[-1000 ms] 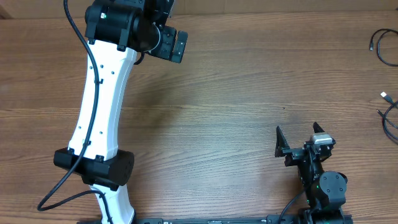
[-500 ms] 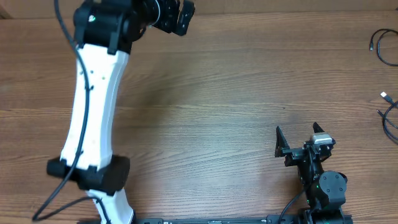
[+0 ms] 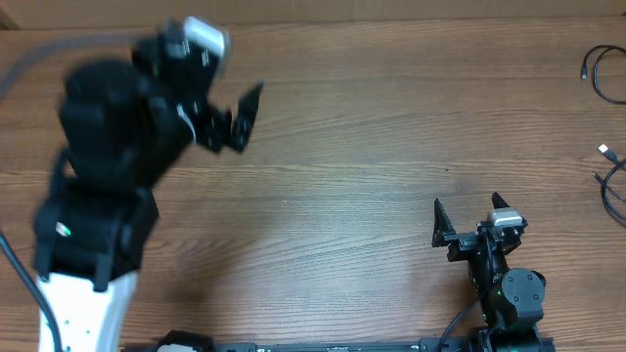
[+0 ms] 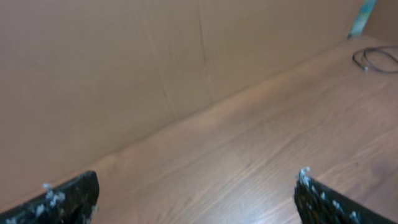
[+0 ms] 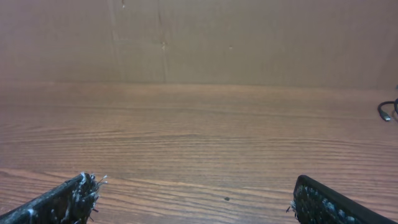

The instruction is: Untangle cables

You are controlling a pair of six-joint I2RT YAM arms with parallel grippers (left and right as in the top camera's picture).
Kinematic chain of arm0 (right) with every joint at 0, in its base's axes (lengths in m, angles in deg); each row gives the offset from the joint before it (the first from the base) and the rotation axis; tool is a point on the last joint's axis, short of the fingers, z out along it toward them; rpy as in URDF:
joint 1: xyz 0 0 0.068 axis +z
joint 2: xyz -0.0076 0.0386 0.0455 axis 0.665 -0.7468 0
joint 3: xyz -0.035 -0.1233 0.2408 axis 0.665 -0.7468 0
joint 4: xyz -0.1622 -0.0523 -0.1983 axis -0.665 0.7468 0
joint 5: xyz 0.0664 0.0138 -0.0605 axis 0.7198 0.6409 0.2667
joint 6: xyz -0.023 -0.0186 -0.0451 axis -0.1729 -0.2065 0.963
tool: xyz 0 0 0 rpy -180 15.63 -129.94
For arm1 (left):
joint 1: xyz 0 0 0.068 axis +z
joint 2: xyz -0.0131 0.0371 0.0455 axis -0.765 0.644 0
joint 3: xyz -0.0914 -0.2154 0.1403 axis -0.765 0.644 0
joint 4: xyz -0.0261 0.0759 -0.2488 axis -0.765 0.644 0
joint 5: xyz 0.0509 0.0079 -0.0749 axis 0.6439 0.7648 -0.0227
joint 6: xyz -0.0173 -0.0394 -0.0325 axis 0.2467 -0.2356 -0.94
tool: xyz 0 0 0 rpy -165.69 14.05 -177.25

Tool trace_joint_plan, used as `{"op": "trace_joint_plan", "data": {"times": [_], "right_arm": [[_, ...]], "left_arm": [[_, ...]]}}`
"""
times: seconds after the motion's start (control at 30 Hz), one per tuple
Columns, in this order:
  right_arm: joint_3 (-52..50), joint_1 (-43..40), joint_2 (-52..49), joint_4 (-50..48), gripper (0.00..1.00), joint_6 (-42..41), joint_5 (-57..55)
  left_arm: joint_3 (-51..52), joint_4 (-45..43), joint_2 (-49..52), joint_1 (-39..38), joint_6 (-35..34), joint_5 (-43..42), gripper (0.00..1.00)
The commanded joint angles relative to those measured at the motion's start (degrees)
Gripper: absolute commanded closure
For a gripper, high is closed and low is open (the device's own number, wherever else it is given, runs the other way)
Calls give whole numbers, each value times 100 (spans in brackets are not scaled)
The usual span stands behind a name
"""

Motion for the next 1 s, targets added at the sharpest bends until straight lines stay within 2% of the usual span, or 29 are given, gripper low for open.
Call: {"op": "trace_joint_plan", "data": {"times": [0.0,0.37,0.5,0.67,0.73,0.87,0.97], "right_arm": [[-59,31,4,-33,0,-39,-79],[-59,31,4,-33,0,-37,-79],[-59,31,4,-33,0,-37,-79],[-59,31,4,-33,0,-37,-79],[-59,31,4,-33,0,-39,-79],[-59,31,4,-33,0,-39,-79],[-59,31,4,-33,0,-37,-79]], "left_arm": [[1663,-713,-1001,131,-2,-140,0],[6196,-3727,-3950,638,2,-542,0],[7366,-4968,-4666,813,2,-544,0],[8306,-6116,-5154,1019,105,-560,0],[8529,-6253,-5340,1067,210,-564,0],[8513,-5702,-5718,1259,662,-533,0],[8515,-5036,-6061,1270,713,-422,0]]}}
